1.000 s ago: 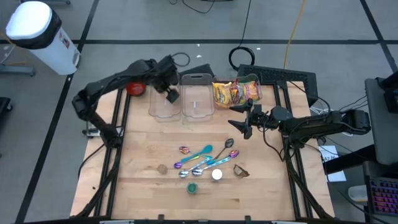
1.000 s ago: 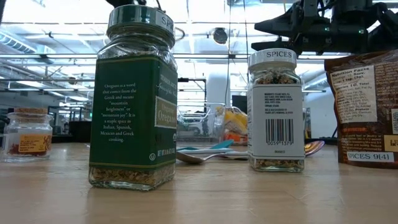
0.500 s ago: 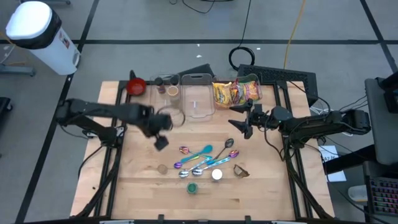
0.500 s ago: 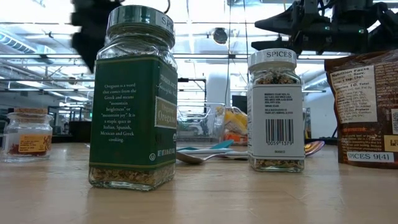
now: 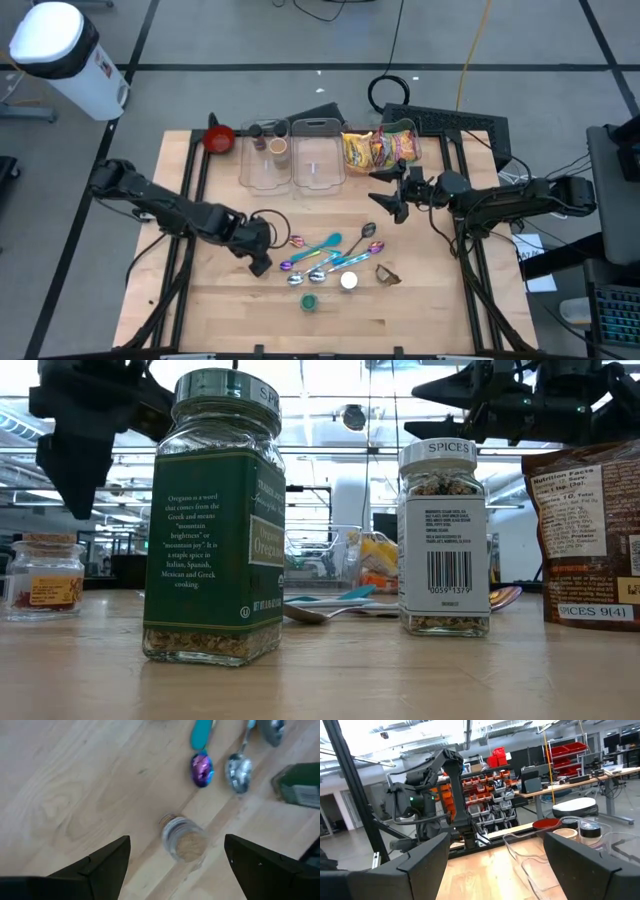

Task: Pick & Place Food Item
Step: Put the brown seasoning bottle into the left transparent bin

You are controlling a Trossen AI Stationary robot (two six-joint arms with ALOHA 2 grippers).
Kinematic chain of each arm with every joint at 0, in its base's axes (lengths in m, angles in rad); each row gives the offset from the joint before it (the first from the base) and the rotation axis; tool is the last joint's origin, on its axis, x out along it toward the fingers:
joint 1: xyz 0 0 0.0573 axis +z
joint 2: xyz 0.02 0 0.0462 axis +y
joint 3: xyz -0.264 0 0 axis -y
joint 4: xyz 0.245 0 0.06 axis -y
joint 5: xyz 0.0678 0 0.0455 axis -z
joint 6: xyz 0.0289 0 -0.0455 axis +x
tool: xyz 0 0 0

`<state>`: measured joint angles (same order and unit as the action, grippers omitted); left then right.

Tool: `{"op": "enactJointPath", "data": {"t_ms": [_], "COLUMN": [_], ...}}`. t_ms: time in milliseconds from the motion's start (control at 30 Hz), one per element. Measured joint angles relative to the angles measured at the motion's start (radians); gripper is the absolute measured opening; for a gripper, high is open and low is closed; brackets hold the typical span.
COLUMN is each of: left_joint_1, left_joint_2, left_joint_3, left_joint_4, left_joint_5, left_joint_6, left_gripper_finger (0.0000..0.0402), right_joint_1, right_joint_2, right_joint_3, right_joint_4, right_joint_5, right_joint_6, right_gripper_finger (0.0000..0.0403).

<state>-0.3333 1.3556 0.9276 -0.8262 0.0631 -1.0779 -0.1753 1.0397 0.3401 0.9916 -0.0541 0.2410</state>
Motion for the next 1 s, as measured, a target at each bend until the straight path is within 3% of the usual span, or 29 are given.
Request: {"op": "enactJointPath", "data": {"t_ms": [300, 567, 1000], "left_joint_1": [-0.072, -0.096, -0.096], "left_joint_2": [0.023, 0.107, 0.191], "left_joint_3": [-0.006, -0.006, -0.006], "left_joint_4": [0.021, 0.108, 0.121], "left_joint_5": [-0.075, -0.007, 0.024], "left_joint_6": [-0.115, -0.111, -0.100], "left_gripper_finger": [0.0310, 0.0316, 0.0282], "right_joint_1": [0.000, 0.000, 0.000], "right_joint_2": [0.000, 0.000, 0.000], "right_joint_3": [0.000, 0.000, 0.000], "right_joint_4": [0.007, 0.008, 0.013], "right_joint_5": [-0.003, -0.003, -0.003], "right_joint_6": [0.003, 0.002, 0.001], "right_gripper_finger": [0.0318, 0.0318, 0.0318]}}
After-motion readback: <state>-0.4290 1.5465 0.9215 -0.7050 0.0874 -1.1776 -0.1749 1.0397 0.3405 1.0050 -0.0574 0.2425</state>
